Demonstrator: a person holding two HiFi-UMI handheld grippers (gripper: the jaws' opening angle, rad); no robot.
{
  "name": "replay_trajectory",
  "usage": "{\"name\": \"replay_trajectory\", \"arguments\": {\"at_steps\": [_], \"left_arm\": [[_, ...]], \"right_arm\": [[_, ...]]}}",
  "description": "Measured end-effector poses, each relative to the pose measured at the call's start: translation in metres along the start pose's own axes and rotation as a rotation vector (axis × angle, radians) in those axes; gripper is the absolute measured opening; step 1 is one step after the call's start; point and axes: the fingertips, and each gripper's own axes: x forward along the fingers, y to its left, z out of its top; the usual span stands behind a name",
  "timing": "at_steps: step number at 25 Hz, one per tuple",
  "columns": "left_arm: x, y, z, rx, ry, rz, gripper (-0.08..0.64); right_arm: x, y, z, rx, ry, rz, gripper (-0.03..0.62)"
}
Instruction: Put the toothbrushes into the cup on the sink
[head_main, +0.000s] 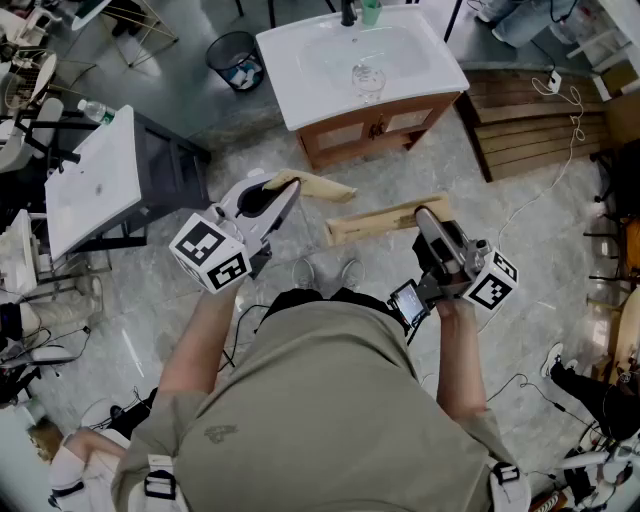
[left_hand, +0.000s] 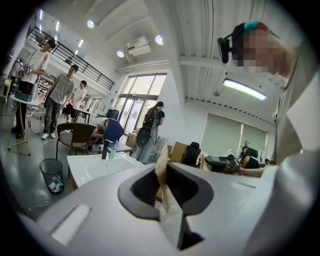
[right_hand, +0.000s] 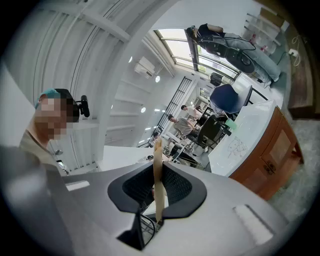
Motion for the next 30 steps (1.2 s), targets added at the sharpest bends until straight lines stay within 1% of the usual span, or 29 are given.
{"name": "replay_trajectory", "arguments": {"at_steps": [8, 14, 18, 25, 30], "left_arm": [[0.007, 0.0, -0.002, 0.011, 0.002, 0.008, 0.04], [0.041, -0.023, -0.006, 0.018, 0.01, 0.038, 0.04], [0.038, -0.022, -0.01, 0.008, 0.011, 0.052, 0.04], [0.043, -0.025, -0.013, 0.008, 0.019, 0.054, 0.04], [0.042, -0.025, -0.014, 0.011, 0.022, 0.058, 0.04]], "right_arm": [[-0.005, -0.009, 0.012, 0.03, -0.032, -0.002, 0.06], [-0.046, -0.036, 0.043, 0.057, -0.058, -0.005, 0.06], [-0.05, -0.042, 0.042, 0.068, -0.065, -0.013, 0.06], [-0.057, -0.05, 0.041, 0.1, -0.071, -0.025, 0.06], [-0.058, -0.053, 0.041, 0.093, -0.066, -0.029, 0.06]]}}
